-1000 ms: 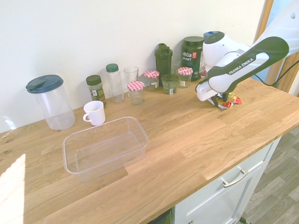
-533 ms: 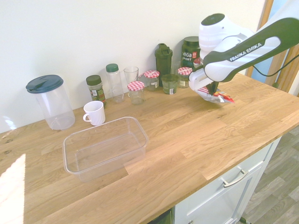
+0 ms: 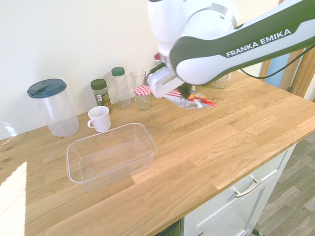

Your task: Put the chip bag into the container

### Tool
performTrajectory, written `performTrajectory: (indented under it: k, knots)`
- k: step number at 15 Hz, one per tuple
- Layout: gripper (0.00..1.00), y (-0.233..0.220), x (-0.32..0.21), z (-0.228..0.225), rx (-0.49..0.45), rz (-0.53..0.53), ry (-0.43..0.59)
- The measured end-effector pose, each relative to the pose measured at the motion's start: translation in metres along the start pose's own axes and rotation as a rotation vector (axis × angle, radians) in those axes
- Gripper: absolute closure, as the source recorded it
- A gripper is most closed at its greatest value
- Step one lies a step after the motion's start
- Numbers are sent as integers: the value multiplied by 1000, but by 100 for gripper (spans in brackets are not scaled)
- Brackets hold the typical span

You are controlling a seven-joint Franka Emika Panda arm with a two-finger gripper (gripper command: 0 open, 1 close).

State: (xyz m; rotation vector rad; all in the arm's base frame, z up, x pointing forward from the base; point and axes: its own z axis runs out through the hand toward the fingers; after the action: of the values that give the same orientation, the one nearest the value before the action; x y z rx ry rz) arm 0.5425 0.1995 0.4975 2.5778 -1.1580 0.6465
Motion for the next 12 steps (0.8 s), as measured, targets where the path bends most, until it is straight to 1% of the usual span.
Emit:
performTrajectory:
  k: [2, 3, 6, 9, 10, 12]
  knots:
    - [100, -40, -37, -27, -8, -33, 21]
    - [100, -59, -53, -31, -18, -47, 21]
    - [100, -111, -99, -22, -45, -90, 10]
    - [100, -154, -148, -8, -70, -126, 3]
    - [0, -164, -161, -7, -80, -134, 1]
    - [0, -181, -182, -9, -94, -141, -1]
